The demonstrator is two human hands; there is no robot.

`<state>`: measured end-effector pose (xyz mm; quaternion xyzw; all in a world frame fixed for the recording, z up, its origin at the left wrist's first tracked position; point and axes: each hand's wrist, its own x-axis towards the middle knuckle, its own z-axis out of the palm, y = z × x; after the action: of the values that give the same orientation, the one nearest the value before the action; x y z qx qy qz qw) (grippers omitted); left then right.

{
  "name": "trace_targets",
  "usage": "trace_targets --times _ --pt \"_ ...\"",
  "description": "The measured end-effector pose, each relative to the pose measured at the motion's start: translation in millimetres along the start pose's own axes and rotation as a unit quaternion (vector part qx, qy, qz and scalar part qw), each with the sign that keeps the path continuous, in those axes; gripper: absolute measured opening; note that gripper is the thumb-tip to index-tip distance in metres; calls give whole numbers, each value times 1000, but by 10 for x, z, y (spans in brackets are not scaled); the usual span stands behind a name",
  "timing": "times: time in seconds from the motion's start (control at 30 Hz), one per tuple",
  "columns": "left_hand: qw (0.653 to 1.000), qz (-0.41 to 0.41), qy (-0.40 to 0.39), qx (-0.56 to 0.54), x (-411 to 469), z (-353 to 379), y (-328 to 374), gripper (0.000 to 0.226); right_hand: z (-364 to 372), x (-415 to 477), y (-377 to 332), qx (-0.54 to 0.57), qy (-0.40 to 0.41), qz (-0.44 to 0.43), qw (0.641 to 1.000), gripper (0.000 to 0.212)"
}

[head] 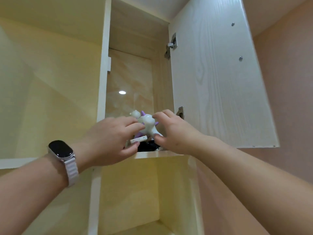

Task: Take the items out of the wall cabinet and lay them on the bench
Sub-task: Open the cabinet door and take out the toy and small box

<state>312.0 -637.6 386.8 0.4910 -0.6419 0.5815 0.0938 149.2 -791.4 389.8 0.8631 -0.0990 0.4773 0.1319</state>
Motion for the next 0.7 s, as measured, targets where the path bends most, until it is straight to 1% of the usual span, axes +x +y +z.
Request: trace_targets --times 0.07,0.1,0.13,0.17,0.23,0.27,0.33,0.43,0.5,0.63,0.7 --pt "999 12 -18 46 151 -38 -191 48 75 212 18 15 -11 -1 1000 54" --pt "996 16 -50 76 219 -68 -263 54 120 312 21 17 -14 -5 1000 55" --pt "989 21 -94 110 276 -100 -317 58 163 406 23 23 -17 -6 1000 56" --pt "978 25 -149 146 322 -130 -353 58 207 499 30 34 -21 -3 999 56" --pt "946 14 -259 197 410 -187 -355 50 280 676 59 54 -38 21 998 56" --pt "934 4 -291 208 446 -198 -337 48 312 750 82 58 -51 38 996 57" --pt "921 -4 -312 233 477 -170 -310 46 378 857 127 69 -66 64 993 57" --pt "909 -34 -320 264 482 -83 -276 41 492 928 181 100 -52 82 990 63" --pt "898 -61 -341 272 508 -37 -223 37 570 942 221 109 -47 95 988 66" --pt "876 -99 -386 272 578 9 -165 34 672 941 256 117 -55 121 984 65" --pt "870 -108 -398 271 611 1 -156 32 707 944 251 107 -42 126 985 59"
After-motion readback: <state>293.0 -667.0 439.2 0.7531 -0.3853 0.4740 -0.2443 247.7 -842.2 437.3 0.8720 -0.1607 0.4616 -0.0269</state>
